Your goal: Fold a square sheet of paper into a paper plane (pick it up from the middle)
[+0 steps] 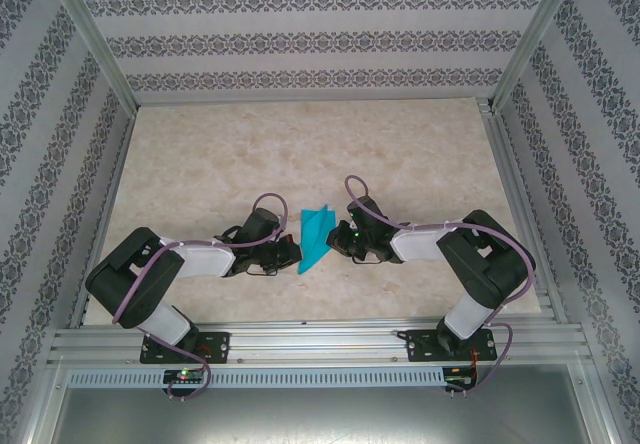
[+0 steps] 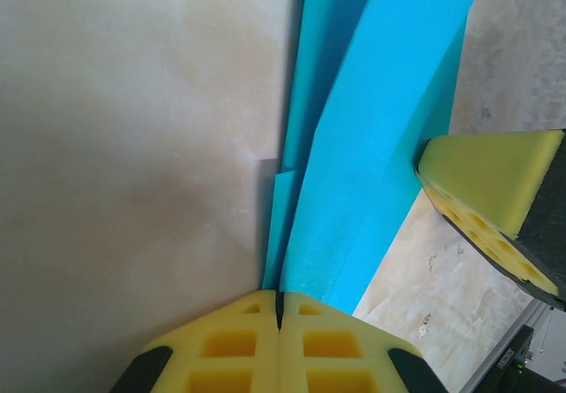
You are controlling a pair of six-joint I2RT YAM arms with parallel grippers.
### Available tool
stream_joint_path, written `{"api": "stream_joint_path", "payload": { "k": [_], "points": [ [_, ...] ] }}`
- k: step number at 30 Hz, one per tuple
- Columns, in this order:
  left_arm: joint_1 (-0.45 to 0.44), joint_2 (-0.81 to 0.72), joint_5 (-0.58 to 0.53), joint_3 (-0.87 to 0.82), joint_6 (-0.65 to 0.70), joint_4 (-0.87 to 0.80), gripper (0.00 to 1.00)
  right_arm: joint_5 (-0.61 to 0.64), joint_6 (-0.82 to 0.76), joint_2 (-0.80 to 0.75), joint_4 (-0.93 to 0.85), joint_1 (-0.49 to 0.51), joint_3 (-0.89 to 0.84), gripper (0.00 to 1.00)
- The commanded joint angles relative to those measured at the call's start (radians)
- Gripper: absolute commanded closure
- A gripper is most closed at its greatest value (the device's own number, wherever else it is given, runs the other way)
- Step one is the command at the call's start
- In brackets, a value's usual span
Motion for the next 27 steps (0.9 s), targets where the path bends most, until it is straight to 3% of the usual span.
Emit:
{"api": "stream_joint_path", "payload": {
  "k": [1, 13, 18, 27],
  "points": [
    [-0.011, 0.017, -0.047, 0.007, -0.002, -0.068, 1.00, 0.021, -0.011, 0.011, -0.076, 0.015, -0.001, 0.90],
    [-0.011, 0.022, -0.046, 0.000, -0.005, -0.056, 1.00, -0.074, -0.112, -0.086, -0.008, 0.015, 0.066, 0.89],
    [-0.011, 0.019, -0.049, -0.002, -0.005, -0.058, 1.00, -0.170, -0.106, 0.014, 0.063, 0.022, 0.139, 0.93],
    [-0.011, 0.024, -0.039, -0.007, -0.006, -0.056, 1.00, -0.178, -0.083, 0.142, 0.108, 0.014, 0.187, 0.93]
  ]
}}
